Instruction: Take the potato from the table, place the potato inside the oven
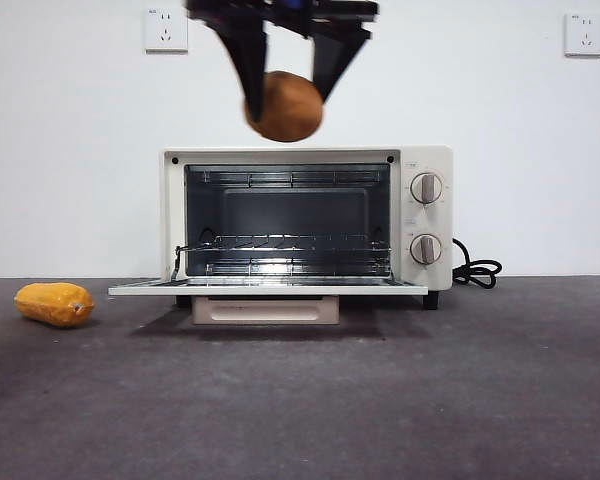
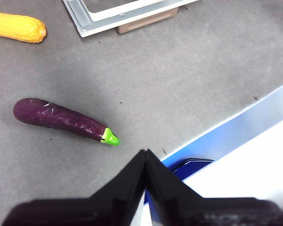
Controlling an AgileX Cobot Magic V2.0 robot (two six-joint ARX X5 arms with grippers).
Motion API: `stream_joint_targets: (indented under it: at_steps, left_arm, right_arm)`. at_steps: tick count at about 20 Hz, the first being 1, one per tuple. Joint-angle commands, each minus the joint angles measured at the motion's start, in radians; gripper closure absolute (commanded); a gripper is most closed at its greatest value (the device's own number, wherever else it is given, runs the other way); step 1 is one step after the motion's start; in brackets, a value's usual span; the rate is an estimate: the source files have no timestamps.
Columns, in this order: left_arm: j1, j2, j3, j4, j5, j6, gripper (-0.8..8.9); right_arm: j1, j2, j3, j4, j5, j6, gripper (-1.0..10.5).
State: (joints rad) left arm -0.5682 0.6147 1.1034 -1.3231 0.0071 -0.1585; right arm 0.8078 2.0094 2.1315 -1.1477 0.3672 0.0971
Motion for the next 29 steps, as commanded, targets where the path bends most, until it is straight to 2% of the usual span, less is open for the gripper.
stream_joint_targets:
  at_steps: [1,5,7,18,29]
  left_arm:
    - [-0.002,-0.005,-0.004,0.004,0.000,-0.002,8.19]
    - [-0.002,-0.004,-0.004,0.004,-0.003,-0.003,8.19]
    - [-0.002,-0.004,-0.004,0.004,-0.004,-0.003,8.19]
    - [-0.002,-0.004,-0.004,0.004,-0.008,-0.003,8.19]
    - [-0.002,0.008,-0.005,0.004,-0.008,-0.003,8.19]
  right_arm:
    - [-0.051,0.009,-0.005,0.031,-0.010,0.008,8.5]
    - [-0.122,0.009,-0.005,0.086,-0.134,0.080,8.5]
    - [-0.143,0.010,-0.005,0.110,-0.191,0.089,8.5]
    - [-0.147,0.127,-0.018,0.161,-0.223,0.130,8.5]
    - [-0.154,0.211,-0.018,0.358,-0.222,0.147,8.5]
